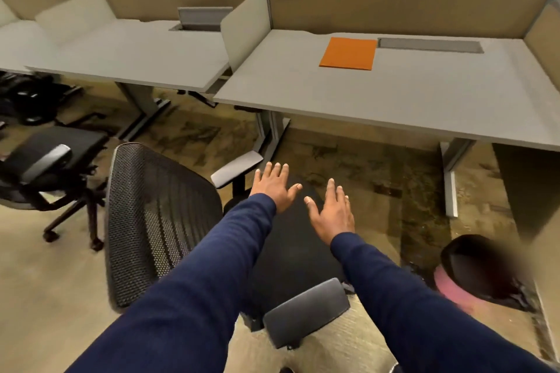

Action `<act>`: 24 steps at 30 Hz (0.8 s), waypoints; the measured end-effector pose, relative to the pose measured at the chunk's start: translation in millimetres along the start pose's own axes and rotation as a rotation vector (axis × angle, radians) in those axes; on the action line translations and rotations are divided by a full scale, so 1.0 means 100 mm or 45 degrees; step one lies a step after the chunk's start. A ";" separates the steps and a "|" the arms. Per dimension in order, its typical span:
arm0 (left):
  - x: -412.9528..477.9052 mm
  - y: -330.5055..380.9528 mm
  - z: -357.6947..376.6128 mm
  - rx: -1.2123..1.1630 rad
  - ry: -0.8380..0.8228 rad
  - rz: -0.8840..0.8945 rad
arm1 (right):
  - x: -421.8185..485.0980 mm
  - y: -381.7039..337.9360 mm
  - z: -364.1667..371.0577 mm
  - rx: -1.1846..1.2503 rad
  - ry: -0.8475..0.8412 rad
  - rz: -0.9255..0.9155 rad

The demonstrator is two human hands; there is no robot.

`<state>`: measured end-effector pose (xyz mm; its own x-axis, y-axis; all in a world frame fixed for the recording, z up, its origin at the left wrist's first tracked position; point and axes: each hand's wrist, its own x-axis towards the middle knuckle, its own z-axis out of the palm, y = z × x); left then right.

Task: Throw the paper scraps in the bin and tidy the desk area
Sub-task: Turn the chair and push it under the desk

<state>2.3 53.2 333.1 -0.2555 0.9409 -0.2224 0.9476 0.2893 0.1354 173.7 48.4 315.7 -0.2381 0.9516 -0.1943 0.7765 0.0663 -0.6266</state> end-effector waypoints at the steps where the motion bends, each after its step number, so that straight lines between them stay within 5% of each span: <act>1: -0.07 -0.18 -0.07 0.013 -0.006 -0.004 | -0.11 -0.19 0.12 0.027 -0.004 -0.006; 24: -0.99 -2.87 -0.73 0.089 0.145 -0.369 | -1.64 -2.25 1.45 0.200 -0.421 -0.325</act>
<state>-258.2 -109.4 387.0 -0.5327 0.8360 -0.1316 0.8422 0.5390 0.0150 -46.7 -165.6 379.6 -0.6043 0.7619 -0.2330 0.5767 0.2164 -0.7878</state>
